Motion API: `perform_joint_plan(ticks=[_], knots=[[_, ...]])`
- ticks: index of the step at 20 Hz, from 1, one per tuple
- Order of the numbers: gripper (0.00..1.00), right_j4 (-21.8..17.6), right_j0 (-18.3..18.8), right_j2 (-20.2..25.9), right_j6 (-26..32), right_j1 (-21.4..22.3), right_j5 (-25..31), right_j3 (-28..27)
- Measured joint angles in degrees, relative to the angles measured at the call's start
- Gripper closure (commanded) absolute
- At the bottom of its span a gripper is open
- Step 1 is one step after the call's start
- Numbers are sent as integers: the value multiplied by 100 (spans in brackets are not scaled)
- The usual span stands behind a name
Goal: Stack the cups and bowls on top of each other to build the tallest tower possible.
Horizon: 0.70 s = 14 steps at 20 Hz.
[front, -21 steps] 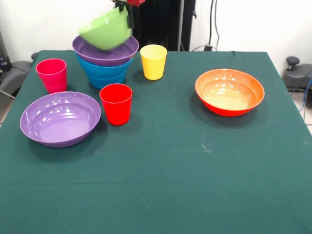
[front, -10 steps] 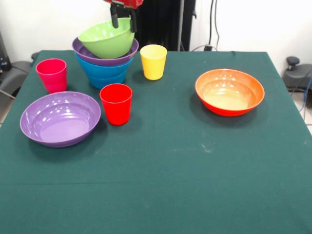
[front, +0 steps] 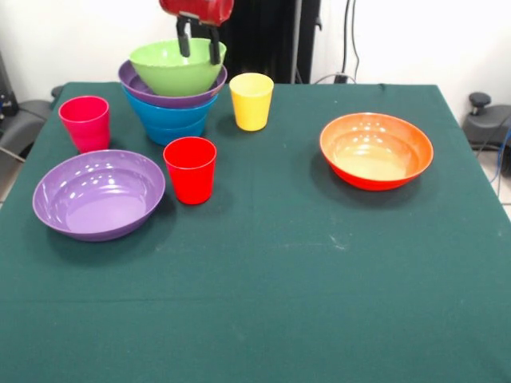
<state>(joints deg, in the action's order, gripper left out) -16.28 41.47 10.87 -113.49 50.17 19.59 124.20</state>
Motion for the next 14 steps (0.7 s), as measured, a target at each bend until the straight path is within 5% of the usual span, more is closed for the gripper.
perform_joint_plan(ticks=[4, 14], knots=[[0, 4, -32, 15, 0, -114, 31, -203], [0, 513, 37, 559, 0, 156, 1130, -611]])
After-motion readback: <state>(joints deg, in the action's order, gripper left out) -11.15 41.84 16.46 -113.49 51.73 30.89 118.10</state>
